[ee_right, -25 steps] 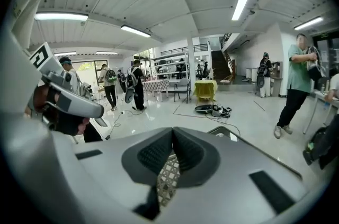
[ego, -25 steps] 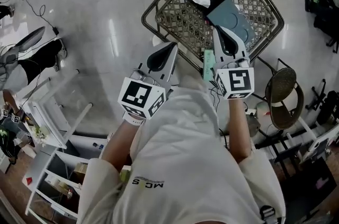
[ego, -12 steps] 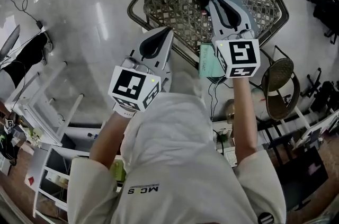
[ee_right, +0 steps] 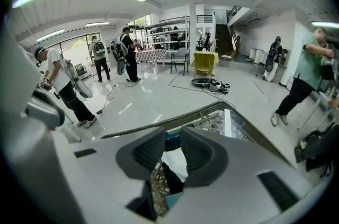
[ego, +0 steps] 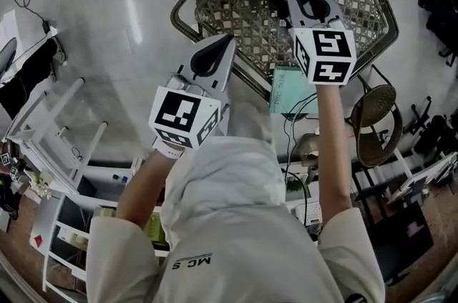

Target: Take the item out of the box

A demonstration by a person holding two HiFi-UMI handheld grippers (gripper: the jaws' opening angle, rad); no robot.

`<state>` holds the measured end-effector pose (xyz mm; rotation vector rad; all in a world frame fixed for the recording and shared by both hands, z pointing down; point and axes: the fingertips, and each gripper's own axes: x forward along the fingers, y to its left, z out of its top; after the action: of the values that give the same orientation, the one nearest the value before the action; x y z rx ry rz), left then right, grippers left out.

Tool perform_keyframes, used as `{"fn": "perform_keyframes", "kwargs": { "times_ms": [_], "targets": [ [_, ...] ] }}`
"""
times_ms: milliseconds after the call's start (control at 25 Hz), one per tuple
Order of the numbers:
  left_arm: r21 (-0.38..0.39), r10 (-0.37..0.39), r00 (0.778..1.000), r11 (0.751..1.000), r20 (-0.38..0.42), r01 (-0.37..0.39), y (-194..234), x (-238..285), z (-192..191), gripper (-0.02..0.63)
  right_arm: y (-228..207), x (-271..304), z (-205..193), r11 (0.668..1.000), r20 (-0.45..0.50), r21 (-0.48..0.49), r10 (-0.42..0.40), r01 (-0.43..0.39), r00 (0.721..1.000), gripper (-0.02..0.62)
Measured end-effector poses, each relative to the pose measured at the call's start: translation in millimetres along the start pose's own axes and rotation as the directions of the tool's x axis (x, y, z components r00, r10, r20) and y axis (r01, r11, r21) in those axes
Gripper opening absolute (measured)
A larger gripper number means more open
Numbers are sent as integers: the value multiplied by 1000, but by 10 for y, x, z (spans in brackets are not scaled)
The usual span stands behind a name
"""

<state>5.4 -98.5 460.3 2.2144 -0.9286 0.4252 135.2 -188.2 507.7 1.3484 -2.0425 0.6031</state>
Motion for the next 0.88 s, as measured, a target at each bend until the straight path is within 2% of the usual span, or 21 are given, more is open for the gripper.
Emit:
{"fn": "perform_keyframes", "kwargs": {
  "times_ms": [120,400,720,880],
  "targets": [
    [-4,4,1000,1000,-10,-4,94,83,-44,20,-42,204,-69,999,-42,44,10,-8,999,113],
    [-7,-17,999,1000,-29,17,228,226,-42,20,-168,703,-276,999,-170,10,-33,35,985,117],
    [-17,-2,999,1000,-51,1,411,317,-68,20,-364,1028,-565,999,-312,0,-47,50,949,120],
    [-24,-5,999,1000,-53,4,430,343,-103,20,-339,1167,-678,1000,-362,-11,-21,18,932,120]
  ]
}}
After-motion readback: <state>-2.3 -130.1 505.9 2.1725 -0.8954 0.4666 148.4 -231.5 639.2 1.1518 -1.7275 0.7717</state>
